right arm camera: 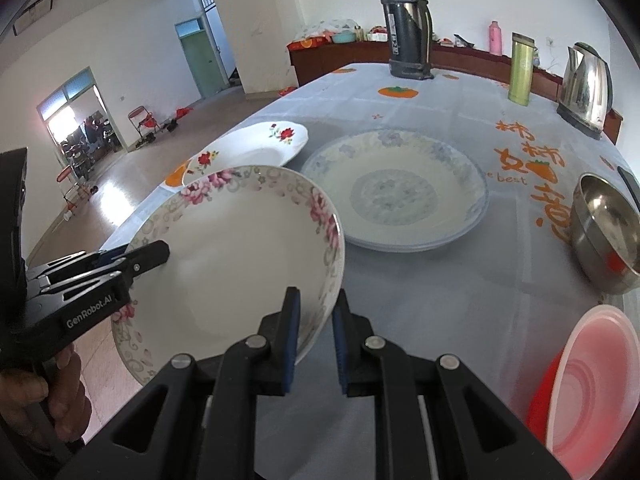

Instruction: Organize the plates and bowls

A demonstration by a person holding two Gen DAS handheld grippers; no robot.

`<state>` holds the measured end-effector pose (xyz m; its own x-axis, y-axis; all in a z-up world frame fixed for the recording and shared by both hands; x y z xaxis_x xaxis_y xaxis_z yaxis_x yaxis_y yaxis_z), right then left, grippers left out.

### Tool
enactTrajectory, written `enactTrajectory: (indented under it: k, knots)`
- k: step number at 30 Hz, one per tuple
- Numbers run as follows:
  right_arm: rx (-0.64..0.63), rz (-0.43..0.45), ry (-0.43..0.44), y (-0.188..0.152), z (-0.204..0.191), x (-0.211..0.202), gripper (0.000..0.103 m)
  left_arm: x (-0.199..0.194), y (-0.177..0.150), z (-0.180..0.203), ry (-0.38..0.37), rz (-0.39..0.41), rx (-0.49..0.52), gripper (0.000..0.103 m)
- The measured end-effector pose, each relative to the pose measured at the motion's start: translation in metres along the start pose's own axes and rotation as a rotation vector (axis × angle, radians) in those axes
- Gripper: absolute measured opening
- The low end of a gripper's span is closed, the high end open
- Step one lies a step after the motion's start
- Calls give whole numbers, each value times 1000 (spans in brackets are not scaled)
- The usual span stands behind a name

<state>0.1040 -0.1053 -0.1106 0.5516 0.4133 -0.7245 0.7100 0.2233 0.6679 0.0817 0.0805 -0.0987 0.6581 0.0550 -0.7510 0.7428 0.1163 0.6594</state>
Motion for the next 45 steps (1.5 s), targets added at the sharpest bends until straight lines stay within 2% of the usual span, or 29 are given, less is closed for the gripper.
enactTrajectory:
  k: [45]
  knots:
    - [44, 99, -113, 32, 38, -24, 16, 5, 54, 49, -52, 108, 60, 24]
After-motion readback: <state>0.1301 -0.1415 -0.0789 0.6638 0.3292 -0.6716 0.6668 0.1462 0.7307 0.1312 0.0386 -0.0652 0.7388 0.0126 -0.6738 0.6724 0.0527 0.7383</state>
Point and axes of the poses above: each gripper's, at about its wrist camera, not at the fingertips, and x roughly the way its jaws point, z to its right, y to its top, the point moved 2 cm from there along x, roughly the way its jaws point, and after that the axes turned 1 degree about -z, right-handed, at the moved point
